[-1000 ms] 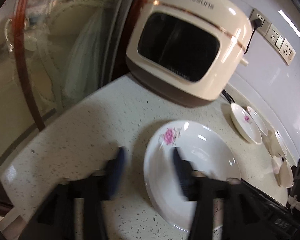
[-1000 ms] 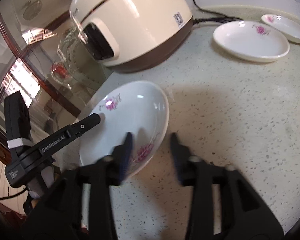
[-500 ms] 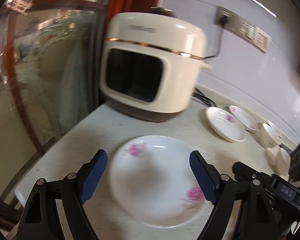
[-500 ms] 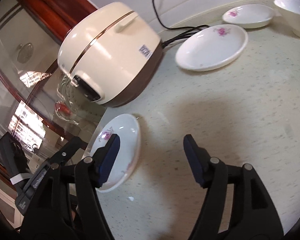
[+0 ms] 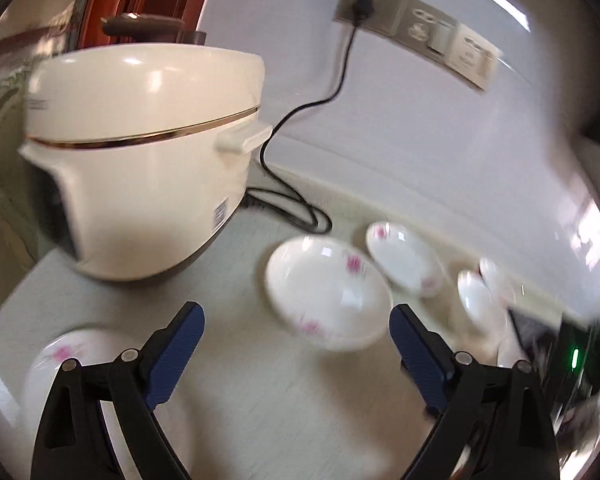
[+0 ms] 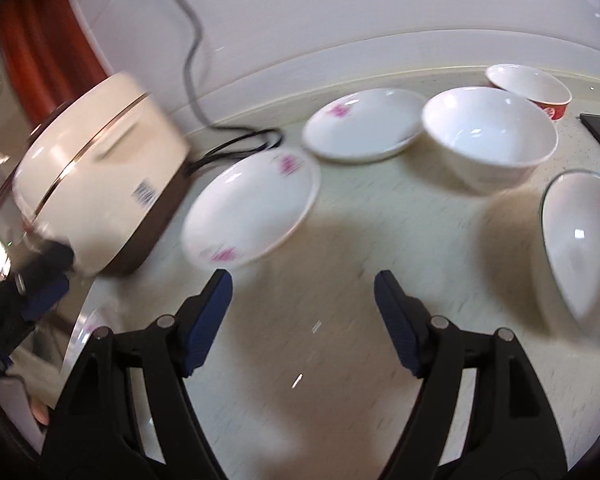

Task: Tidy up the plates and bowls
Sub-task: 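Move both grippers to the next rose-print plate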

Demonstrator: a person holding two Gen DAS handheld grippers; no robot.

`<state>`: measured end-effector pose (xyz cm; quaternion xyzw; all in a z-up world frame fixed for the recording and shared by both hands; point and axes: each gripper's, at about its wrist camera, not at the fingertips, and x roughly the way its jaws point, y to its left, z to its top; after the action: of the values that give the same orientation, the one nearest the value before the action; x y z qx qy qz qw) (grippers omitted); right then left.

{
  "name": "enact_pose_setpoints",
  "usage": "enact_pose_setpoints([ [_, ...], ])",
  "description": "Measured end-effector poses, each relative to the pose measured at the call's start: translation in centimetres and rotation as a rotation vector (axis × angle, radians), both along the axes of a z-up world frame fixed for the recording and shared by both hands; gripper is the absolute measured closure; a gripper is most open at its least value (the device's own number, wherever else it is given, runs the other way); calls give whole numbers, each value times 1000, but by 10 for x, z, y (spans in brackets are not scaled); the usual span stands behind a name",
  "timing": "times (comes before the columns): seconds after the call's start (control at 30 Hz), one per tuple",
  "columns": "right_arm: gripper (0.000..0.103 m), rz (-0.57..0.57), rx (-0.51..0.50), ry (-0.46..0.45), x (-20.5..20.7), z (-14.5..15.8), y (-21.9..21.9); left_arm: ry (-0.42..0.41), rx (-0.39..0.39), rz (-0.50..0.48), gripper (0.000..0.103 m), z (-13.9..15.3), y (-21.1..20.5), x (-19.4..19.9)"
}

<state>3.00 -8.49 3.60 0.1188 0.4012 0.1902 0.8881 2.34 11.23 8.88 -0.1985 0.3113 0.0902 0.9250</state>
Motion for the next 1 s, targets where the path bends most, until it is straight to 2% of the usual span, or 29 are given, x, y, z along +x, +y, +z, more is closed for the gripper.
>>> enact_pose_setpoints([
  [0.17,27,-52,65,35,42,-10,-9,27,-33,73,8,-10,3,63],
  [0.27,27,-53,69,29,53,-13,-5,30,-24,68,8,-21,4,86],
  [0.37,27,-29,64,29,66,-14,5,60,11,70,8,-30,7,94],
  [0.43,27,-18,54,22,77,-13,11,24,13,90,8,-27,13,89],
  [0.47,27,-13,56,26,83,-14,15,7,38,127,8,-24,15,85],
  [0.53,27,10,60,44,95,-17,25,7,56,161,8,-25,19,82],
  [0.63,27,53,43,57,100,-20,39,42,28,178,8,-30,26,87],
  [0.8,27,112,1,57,102,-23,56,110,-26,142,8,-41,29,97],
  [0.83,31,124,-5,52,101,-23,58,117,-35,141,8,-44,30,99],
  [0.87,42,136,-5,50,99,-24,60,126,-42,144,8,-46,31,99],
  [0.93,58,136,-28,48,97,-25,61,146,-56,155,8,-49,36,99],
  [1.0,64,133,-15,56,96,-26,58,161,-74,157,8,-52,39,97],
])
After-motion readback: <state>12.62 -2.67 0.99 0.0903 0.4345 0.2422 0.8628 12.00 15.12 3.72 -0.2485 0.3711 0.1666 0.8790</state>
